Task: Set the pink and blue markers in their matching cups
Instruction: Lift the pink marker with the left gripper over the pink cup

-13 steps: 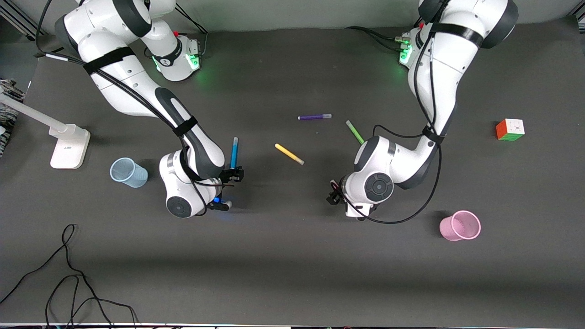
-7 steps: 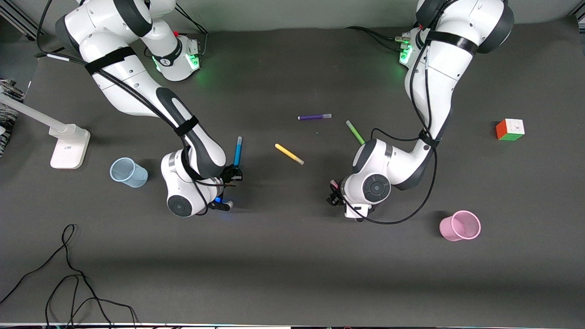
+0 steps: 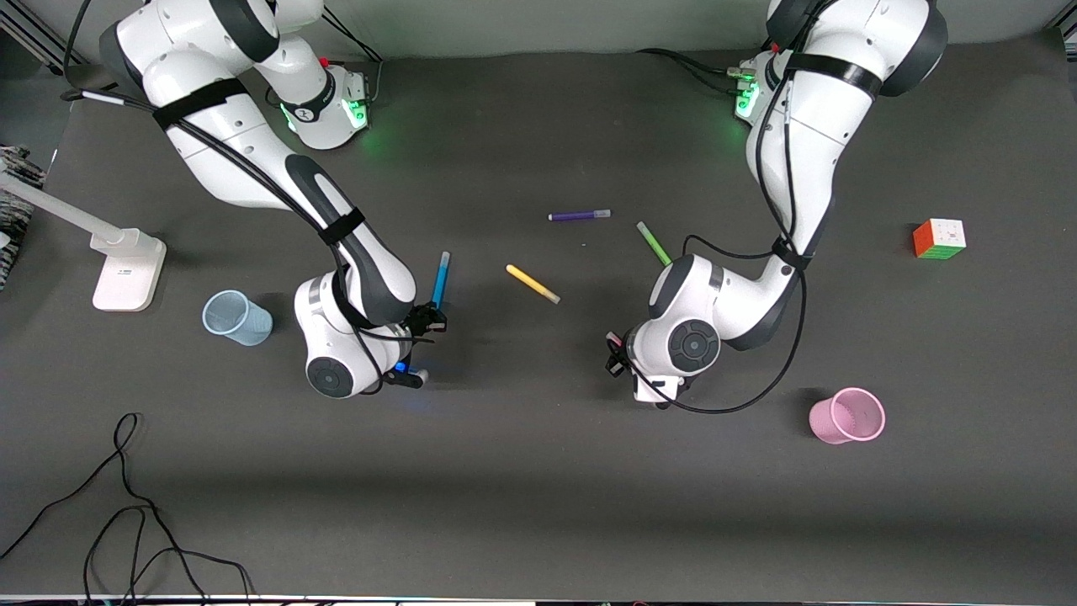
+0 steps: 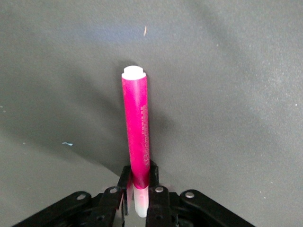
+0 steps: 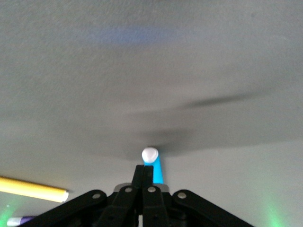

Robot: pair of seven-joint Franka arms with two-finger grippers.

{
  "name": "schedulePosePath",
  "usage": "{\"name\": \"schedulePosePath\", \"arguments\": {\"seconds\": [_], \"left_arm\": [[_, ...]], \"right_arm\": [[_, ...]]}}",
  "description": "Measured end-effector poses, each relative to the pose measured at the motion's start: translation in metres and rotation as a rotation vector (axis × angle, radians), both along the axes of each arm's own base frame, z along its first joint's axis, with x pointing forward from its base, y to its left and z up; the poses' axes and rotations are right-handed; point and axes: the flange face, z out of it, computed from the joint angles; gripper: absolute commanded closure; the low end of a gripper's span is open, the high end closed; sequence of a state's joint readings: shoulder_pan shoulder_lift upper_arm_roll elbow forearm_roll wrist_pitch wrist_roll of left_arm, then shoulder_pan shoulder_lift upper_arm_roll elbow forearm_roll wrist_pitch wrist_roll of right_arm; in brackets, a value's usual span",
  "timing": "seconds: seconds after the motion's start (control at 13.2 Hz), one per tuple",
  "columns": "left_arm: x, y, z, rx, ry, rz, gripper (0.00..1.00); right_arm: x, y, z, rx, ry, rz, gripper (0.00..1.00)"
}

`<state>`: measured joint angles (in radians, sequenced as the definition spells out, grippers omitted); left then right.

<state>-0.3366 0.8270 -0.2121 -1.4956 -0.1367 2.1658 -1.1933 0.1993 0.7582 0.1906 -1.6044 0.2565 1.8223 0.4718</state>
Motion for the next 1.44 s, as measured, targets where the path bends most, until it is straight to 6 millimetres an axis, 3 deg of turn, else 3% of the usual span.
{"name": "schedulePosePath", "arguments": {"seconds": [0.08,0.15,0.3,0.45,0.61,0.68,0.83,0.91,1.06,1.13,1.29,1.44], "left_arm": [[0.002,0.006,0.002,0.007,0.011,0.004,1.0],[0.008,0.017,0.011,0.02,0.039,0.008,1.0],[0.033,0.052,0.057,0.03,0.102,-0.004,1.0],[0.062,0.109,0.119,0.006,0.151,-0.042,1.0],[0.081,0.177,0.157,-0.06,0.179,-0.061,1.0],[0.087,0.213,0.163,-0.094,0.19,-0.069,1.0],[0.089,0.283,0.164,-0.161,0.222,-0.1,1.0],[0.088,0.318,0.165,-0.22,0.228,-0.087,1.0],[0.088,0.379,0.167,-0.371,0.208,-0.016,1.0],[0.087,0.399,0.166,-0.426,0.195,0.006,1.0],[0.088,0.42,0.158,-0.531,0.177,0.045,1.0],[0.088,0.435,0.135,-0.613,0.167,0.052,1.0]], "right_arm": [[0.001,0.001,0.006,-0.001,-0.004,-0.001,0.63],[0.001,0.001,0.01,-0.005,-0.004,-0.006,0.36],[-0.002,0.004,0.008,-0.013,0.002,-0.007,0.3],[-0.009,0.01,0.0,-0.02,-0.006,-0.008,0.29],[-0.021,0.014,-0.017,-0.028,-0.019,-0.009,0.34],[-0.026,0.016,-0.022,-0.031,-0.019,-0.006,0.46],[-0.029,0.018,-0.024,-0.033,-0.019,-0.003,0.87],[-0.028,0.018,-0.024,-0.033,-0.019,-0.004,1.0],[-0.028,0.018,-0.024,-0.033,-0.02,-0.005,1.0],[-0.028,0.018,-0.023,-0.033,-0.021,-0.006,1.0],[-0.028,0.018,-0.023,-0.033,-0.021,-0.006,1.0],[-0.027,0.018,-0.021,-0.032,-0.024,-0.006,1.0]]}}
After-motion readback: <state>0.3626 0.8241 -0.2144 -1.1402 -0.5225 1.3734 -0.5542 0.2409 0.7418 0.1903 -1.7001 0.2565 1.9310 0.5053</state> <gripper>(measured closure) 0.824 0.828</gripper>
